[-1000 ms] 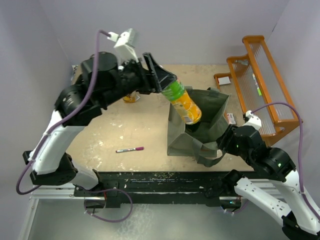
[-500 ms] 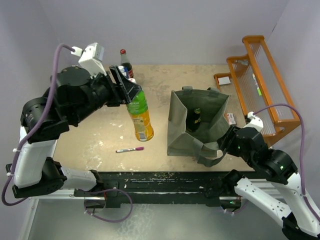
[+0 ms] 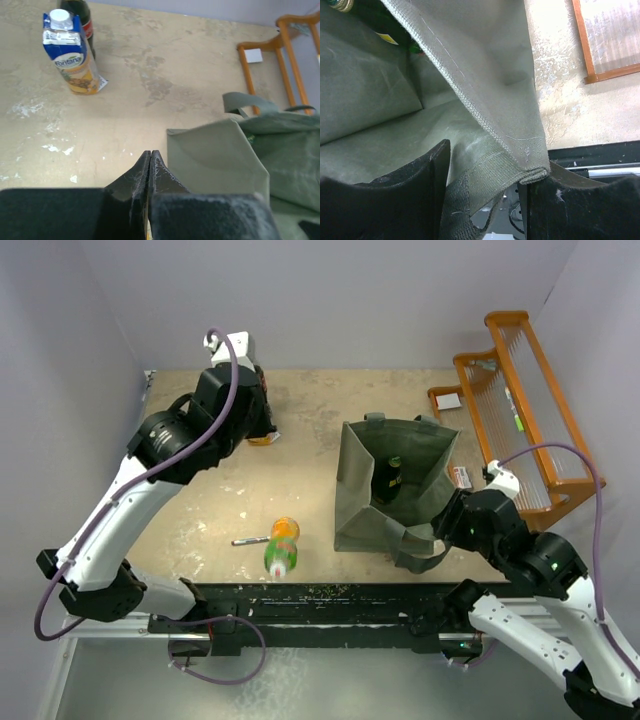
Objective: Take the beverage out of the canvas bag
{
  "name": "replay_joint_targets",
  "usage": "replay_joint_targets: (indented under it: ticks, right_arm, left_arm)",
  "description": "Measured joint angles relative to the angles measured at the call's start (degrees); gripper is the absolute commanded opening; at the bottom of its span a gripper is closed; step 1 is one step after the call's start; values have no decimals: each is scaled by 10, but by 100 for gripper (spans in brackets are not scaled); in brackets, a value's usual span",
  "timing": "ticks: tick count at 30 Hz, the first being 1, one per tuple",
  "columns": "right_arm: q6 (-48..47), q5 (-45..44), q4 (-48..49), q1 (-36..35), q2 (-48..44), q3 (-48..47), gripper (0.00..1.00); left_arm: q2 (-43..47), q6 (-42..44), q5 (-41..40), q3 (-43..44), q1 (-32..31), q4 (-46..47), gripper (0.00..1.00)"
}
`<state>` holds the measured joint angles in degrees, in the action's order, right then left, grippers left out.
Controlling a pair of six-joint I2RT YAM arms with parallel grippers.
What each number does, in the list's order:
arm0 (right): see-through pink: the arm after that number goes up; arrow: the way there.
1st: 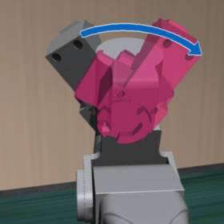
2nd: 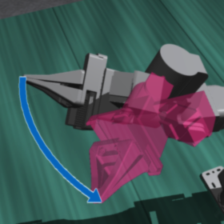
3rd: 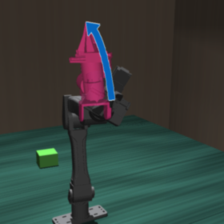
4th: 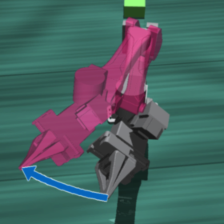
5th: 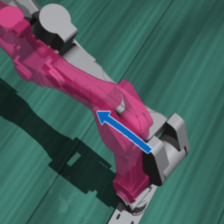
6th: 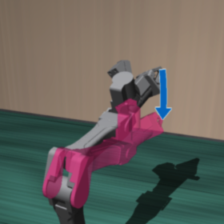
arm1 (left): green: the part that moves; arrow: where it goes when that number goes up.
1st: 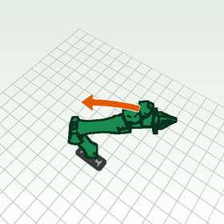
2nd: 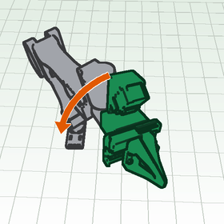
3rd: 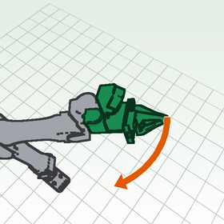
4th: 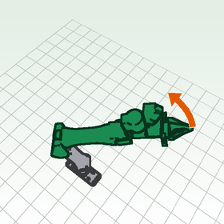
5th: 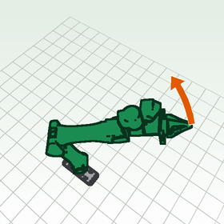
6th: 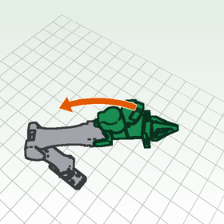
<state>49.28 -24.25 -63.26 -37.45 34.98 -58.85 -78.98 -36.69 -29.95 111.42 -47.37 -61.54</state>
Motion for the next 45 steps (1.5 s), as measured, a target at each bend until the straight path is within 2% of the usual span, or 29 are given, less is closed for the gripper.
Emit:
replay_joint_targets:
  ticks: [2,3,4,8,10,12,15,19,24,28,33,41,43,45]
  right_arm:
    - [0,0,0,0,3,0,56]
    - [0,2,0,0,5,0,56]
    - [-1,4,0,0,7,1,56]
    - [-10,13,2,0,17,3,55]
    - [-19,17,4,0,26,3,58]
    - [-36,30,10,0,40,3,61]
    - [-62,47,22,0,71,2,65]
    - [-83,58,40,0,121,-14,65]
    - [-87,64,71,0,131,-17,69]
    - [-83,73,76,0,114,-16,78]
    - [-79,72,72,0,83,-18,89]
    - [-80,66,45,0,65,-64,100]
    - [-83,64,39,0,57,-73,100]
    - [-86,61,32,0,49,-81,100]
  left_arm:
    - [-3,11,11,-23,26,24,0]
    - [-3,16,18,-38,37,35,8]
    - [-4,19,27,-52,48,41,21]
    - [-6,24,63,-128,76,59,36]
    - [5,30,87,-194,83,79,58]
    - [17,35,113,-262,85,95,73]
    - [23,40,164,-336,84,101,85]
    - [30,44,225,-386,84,110,100]
    - [95,28,299,-519,71,137,99]
    - [129,-10,322,-602,11,142,99]
    - [112,-56,349,-645,-53,174,100]
    - [56,-101,333,-679,-60,188,99]
    - [41,-105,332,-687,-60,195,97]
    - [22,-108,333,-692,-60,207,89]
